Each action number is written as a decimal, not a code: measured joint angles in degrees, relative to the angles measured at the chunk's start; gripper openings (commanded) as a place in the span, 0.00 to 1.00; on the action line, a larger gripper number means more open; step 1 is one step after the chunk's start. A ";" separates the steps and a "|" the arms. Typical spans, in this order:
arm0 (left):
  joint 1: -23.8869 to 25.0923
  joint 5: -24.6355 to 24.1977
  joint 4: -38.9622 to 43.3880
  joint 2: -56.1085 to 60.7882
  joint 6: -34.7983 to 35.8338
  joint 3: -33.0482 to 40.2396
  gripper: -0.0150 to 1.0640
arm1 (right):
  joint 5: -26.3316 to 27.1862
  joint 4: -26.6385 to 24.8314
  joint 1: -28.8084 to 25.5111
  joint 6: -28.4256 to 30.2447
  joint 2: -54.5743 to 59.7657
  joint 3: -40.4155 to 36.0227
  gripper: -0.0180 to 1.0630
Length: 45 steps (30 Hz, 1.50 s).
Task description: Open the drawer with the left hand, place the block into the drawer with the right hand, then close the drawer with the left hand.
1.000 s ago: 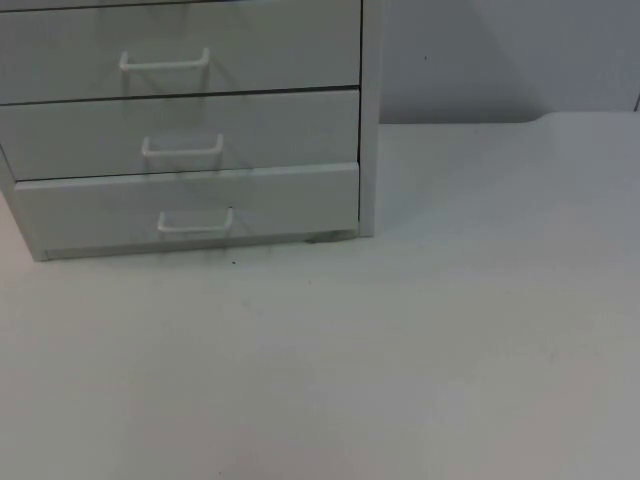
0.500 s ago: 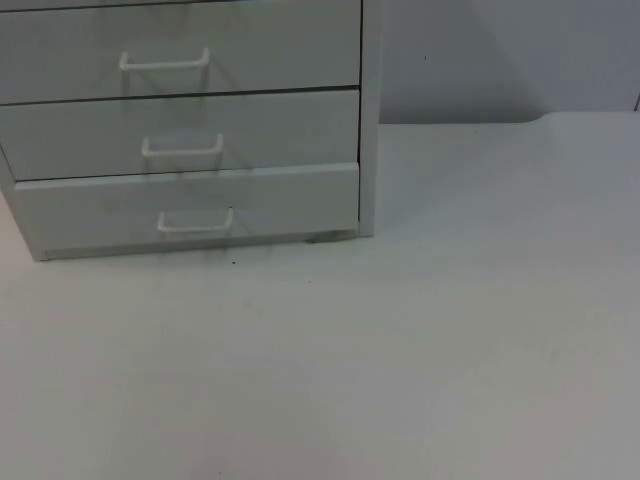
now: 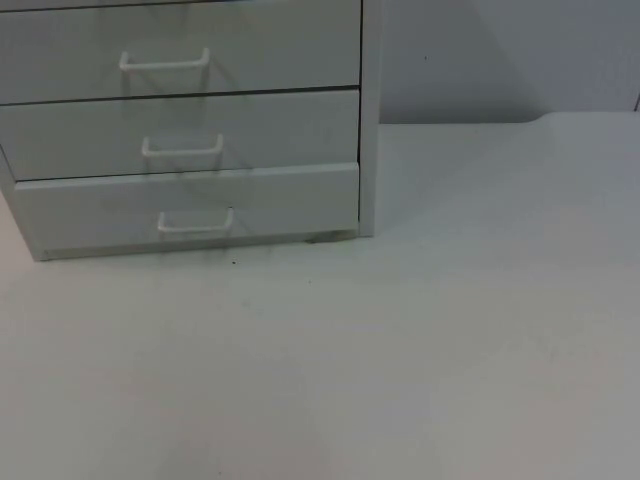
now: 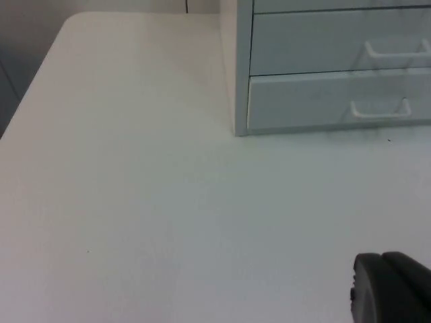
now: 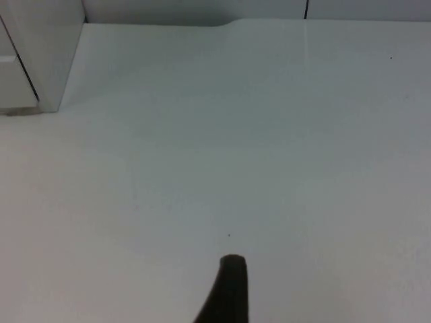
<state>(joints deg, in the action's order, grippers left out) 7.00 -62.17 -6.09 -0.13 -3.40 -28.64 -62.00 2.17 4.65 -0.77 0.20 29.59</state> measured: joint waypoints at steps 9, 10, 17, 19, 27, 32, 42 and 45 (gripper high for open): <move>-4.12 0.00 0.51 0.00 0.37 0.00 0.01 | 0.00 -1.03 0.00 0.77 0.00 0.00 0.69; -4.39 0.00 0.51 0.00 0.37 0.00 0.01 | 0.00 -1.03 0.00 0.77 0.00 0.00 0.69; -4.64 0.00 0.64 0.00 0.84 0.00 0.01 | 0.00 -1.03 0.00 0.77 0.00 0.00 0.69; -4.64 0.00 0.94 0.00 1.20 0.00 0.01 | 0.00 -1.03 0.00 0.77 0.00 0.00 0.69; -4.64 0.00 2.12 0.00 2.67 0.00 0.01 | 0.00 -1.03 0.00 0.77 0.00 0.00 0.79; -4.64 0.00 2.45 0.00 2.79 0.00 0.01 | 0.00 -1.03 0.00 0.77 0.00 0.00 0.87; -4.64 0.00 2.45 0.00 2.79 0.00 0.30 | 0.00 -1.03 0.00 0.77 0.00 0.00 0.99; -4.64 0.00 2.45 0.00 2.91 0.00 0.57 | 0.00 -1.03 0.00 0.77 0.00 0.00 0.99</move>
<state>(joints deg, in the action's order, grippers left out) 2.36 -62.17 -3.64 -0.13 -0.49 -28.64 -62.00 1.14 4.65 0.00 0.20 29.59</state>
